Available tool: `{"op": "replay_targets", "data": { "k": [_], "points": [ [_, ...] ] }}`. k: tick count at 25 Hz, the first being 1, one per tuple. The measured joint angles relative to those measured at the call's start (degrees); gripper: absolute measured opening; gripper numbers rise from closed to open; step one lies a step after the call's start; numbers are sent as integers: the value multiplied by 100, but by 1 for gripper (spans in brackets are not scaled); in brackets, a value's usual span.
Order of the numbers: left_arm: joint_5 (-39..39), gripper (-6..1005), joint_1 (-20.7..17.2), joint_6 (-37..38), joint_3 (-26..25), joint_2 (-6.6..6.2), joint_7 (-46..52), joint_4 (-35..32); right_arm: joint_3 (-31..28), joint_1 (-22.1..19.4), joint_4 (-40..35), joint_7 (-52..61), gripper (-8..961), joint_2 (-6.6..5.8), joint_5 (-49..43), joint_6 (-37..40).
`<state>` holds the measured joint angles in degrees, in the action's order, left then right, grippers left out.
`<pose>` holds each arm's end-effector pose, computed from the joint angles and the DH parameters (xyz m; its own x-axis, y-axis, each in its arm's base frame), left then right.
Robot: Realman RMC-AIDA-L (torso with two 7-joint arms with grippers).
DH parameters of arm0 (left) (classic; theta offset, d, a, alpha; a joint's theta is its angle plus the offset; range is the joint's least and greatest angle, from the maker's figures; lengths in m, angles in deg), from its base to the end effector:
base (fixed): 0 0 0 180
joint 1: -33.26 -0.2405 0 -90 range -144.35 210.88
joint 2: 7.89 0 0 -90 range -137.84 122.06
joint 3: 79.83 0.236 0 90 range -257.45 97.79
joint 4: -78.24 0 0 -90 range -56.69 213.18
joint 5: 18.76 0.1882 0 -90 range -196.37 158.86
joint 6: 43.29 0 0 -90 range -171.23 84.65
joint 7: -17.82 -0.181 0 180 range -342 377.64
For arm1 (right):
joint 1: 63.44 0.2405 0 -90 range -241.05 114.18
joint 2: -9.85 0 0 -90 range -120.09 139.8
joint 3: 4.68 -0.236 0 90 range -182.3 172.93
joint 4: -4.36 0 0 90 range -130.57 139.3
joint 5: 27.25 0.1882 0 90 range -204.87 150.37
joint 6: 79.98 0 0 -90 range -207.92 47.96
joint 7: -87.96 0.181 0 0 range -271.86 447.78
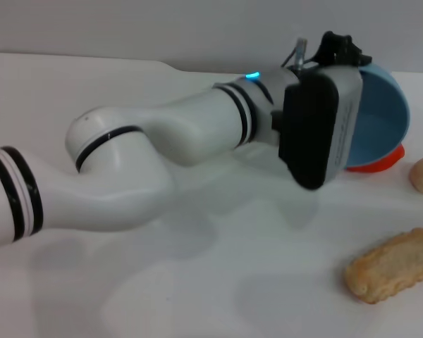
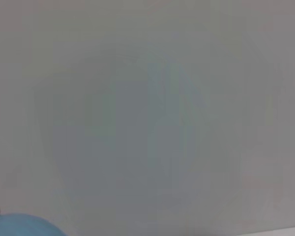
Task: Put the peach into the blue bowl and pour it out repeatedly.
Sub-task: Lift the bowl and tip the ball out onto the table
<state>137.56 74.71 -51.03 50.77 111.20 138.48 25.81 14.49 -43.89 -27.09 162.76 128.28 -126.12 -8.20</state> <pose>-0.0627 0.3728 -0.1415 0.6812 -0.6653 -0.3055 -0.6617 -0.3809 -0.6458 0.3344 0.3256 0.0604 0.4782 -0.2949 -0.8272 -0.8673 -0.3072 -0.3918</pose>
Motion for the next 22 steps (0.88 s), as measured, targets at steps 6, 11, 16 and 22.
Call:
{"op": "replay_targets", "data": {
  "k": [6,11,16,22],
  "points": [
    [-8,-2,-213,-364,276,0,-1020,8,33,9,13,-1,433,0,1,-78],
    [-15,-1,-427,-701,393,0,-2089,-3,34,12,25,0,434,2,1,-90],
    [-10,-1,-459,-853,430,0,-2289,-15,34,15,53,0,434,5,-1,-114],
    [-22,-2,-505,-937,499,0,-2303,25,28,9,113,1,433,5,-14,-132]
  ]
}}
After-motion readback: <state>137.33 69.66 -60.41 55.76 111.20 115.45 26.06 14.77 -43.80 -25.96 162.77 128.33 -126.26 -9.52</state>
